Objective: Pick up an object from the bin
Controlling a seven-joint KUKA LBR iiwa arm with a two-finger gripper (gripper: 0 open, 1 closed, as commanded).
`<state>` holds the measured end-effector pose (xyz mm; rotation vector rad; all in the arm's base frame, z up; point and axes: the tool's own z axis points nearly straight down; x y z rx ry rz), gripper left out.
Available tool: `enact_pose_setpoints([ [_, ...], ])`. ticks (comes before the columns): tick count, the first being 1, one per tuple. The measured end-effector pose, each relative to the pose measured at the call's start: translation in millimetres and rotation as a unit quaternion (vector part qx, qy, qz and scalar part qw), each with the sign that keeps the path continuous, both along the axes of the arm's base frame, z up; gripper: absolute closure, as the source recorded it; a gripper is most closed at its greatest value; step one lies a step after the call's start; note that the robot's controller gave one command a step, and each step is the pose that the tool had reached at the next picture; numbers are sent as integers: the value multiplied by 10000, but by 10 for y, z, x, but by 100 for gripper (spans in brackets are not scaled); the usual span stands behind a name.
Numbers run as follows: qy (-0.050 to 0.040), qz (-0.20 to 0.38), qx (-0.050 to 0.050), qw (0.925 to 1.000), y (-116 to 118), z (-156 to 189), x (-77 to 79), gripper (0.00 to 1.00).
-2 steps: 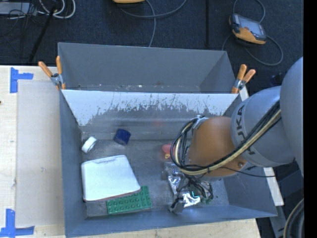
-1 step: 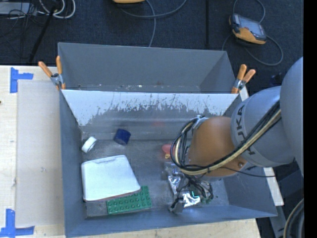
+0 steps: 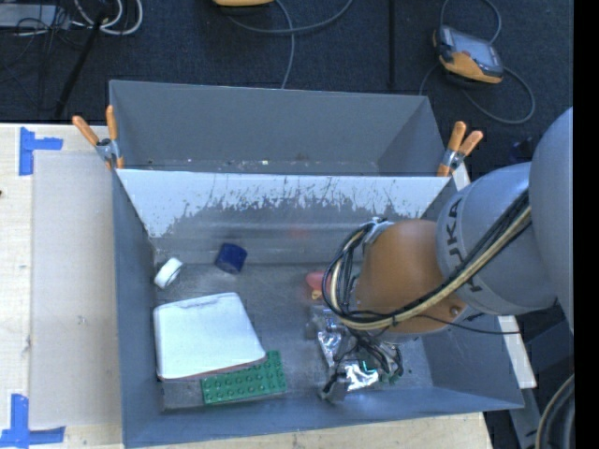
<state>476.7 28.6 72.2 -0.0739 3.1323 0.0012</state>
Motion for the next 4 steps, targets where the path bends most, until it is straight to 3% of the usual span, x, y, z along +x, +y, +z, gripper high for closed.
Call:
enact_pose_setpoints([
  [1, 0, -2, 0, 10000, 0, 0, 0, 0],
  [2, 26, -1147, -5, 9934, -442, 618, 206, 0],
  [3, 50, -177, 1, 9998, -137, -40, 696, 0],
  [4, 9, -469, 1, 9989, -143, 372, 1188, 0],
])
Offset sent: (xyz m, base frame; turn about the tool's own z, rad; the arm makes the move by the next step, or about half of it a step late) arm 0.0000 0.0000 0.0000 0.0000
